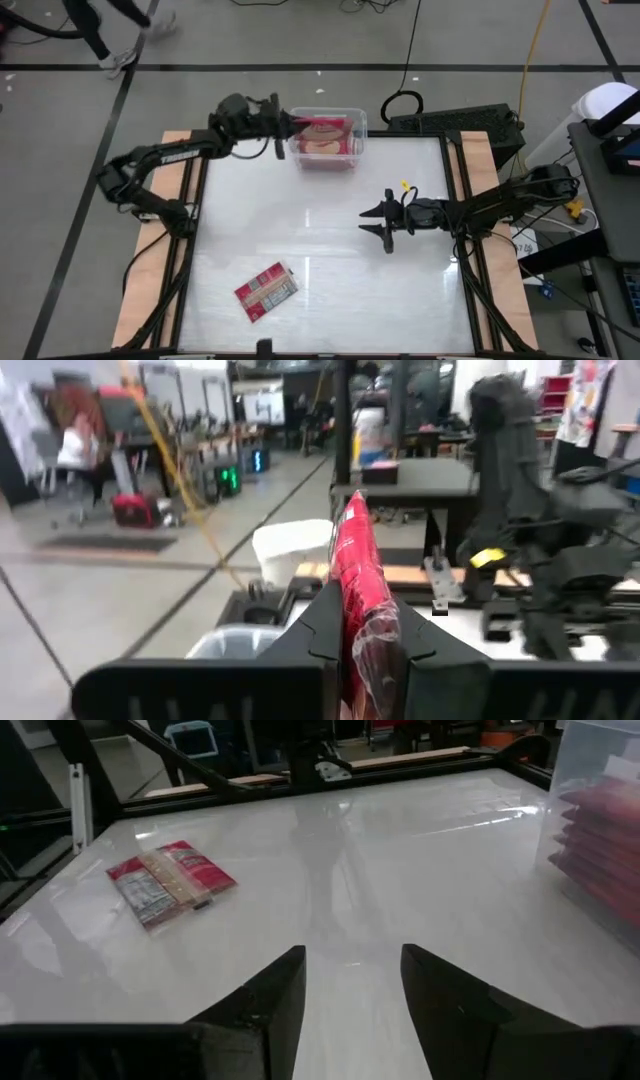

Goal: Sort popcorn bags into baskets
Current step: Put the popcorn bag into the transparent bin

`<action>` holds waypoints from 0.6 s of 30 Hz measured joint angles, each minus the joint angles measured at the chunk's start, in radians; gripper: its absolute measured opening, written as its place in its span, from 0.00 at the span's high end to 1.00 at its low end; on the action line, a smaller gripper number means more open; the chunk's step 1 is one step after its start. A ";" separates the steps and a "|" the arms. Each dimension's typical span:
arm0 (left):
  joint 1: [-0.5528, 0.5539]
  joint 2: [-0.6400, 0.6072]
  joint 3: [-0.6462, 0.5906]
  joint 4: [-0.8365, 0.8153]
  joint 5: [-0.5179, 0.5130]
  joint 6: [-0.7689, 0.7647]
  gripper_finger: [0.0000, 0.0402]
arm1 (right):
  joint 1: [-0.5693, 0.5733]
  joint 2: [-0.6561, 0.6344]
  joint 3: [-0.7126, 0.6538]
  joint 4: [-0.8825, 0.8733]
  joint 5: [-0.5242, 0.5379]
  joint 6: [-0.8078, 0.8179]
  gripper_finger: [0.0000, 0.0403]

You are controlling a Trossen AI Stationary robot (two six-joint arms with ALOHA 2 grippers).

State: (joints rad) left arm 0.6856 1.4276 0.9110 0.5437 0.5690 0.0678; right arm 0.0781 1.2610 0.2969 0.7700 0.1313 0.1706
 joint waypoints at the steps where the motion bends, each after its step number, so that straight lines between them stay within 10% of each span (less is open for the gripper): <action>1: 0.008 0.028 0.011 0.000 0.000 -0.008 0.94 | 0.003 0.000 -0.003 0.001 0.007 -0.003 0.61; 18: 0.061 0.222 0.029 0.055 0.007 -0.117 0.94 | 0.004 0.000 -0.011 0.004 0.029 -0.017 0.61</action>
State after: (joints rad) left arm 0.7467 1.6501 0.9398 0.5991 0.5758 -0.0490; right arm 0.0826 1.2613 0.2855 0.7742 0.1604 0.1536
